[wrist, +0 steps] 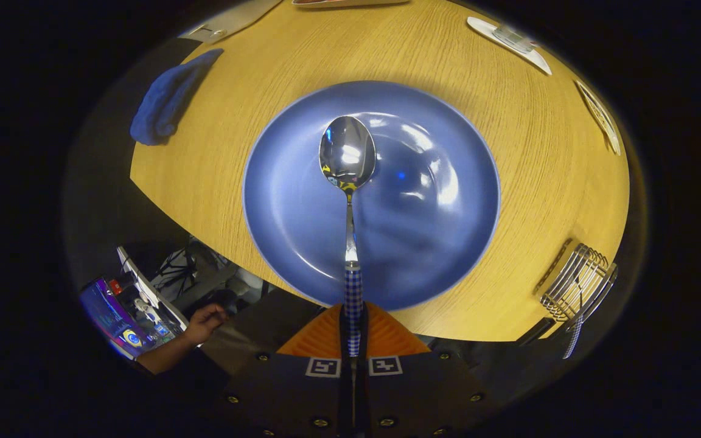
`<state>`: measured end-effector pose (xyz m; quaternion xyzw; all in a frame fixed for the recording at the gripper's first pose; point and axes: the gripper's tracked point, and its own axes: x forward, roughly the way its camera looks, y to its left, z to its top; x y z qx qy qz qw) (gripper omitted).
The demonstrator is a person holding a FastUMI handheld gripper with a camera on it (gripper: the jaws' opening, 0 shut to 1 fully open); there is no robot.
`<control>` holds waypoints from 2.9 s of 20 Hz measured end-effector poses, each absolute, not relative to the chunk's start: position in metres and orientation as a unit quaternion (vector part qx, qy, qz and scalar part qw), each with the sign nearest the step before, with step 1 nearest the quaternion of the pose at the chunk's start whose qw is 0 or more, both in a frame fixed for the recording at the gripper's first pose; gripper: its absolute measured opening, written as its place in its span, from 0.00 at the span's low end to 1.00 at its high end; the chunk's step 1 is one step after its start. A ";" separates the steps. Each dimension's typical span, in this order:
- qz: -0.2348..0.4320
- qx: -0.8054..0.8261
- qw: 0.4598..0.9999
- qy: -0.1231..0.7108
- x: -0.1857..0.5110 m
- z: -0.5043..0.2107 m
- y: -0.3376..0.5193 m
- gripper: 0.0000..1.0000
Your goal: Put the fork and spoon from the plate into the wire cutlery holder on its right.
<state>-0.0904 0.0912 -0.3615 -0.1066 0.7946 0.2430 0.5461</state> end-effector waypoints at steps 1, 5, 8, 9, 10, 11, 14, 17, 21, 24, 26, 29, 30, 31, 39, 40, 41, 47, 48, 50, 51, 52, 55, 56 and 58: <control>0.244 -0.111 0.545 0.795 -0.090 -0.359 0.086 0.02; 0.250 -0.112 0.539 0.796 -0.091 -0.347 0.067 0.03; 0.254 -0.122 0.532 0.799 -0.093 -0.337 0.048 0.03; 0.254 -0.127 0.529 0.800 -0.094 -0.335 0.039 0.02; 0.251 -0.131 0.528 0.800 -0.094 -0.333 0.030 0.03; 0.247 -0.133 0.527 0.802 -0.095 -0.331 0.022 0.02; 0.239 -0.134 0.522 0.808 -0.099 -0.325 0.001 0.03; 0.236 -0.130 0.517 0.812 -0.103 -0.315 -0.016 0.03; 0.229 -0.132 0.512 0.817 -0.103 -0.301 -0.046 0.02; 0.215 -0.139 0.515 0.818 -0.098 -0.292 -0.069 0.02; 0.211 -0.133 0.513 0.821 -0.098 -0.285 -0.077 0.02; 0.210 -0.125 0.508 0.826 -0.101 -0.275 -0.088 0.02; 0.210 -0.121 0.507 0.827 -0.103 -0.272 -0.091 0.02; 0.208 -0.115 0.505 0.830 -0.104 -0.270 -0.095 0.02; 0.176 -0.094 0.489 0.849 -0.107 -0.246 -0.142 0.02; 0.170 -0.092 0.489 0.851 -0.107 -0.245 -0.148 0.02; 0.165 -0.090 0.488 0.852 -0.111 -0.252 -0.157 0.02; 0.152 -0.065 0.476 0.864 -0.107 -0.251 -0.171 0.02; 0.148 -0.062 0.472 0.867 -0.106 -0.254 -0.173 0.02; 0.138 -0.059 0.467 0.871 -0.104 -0.261 -0.178 0.02; 0.134 -0.055 0.465 0.873 -0.103 -0.264 -0.179 0.02; 0.131 -0.050 0.464 0.875 -0.101 -0.267 -0.180 0.02; 0.124 -0.043 0.458 0.879 -0.095 -0.275 -0.182 0.02; 0.122 -0.045 0.457 0.880 -0.094 -0.277 -0.182 0.02; 0.121 -0.052 0.455 0.881 -0.090 -0.281 -0.182 0.02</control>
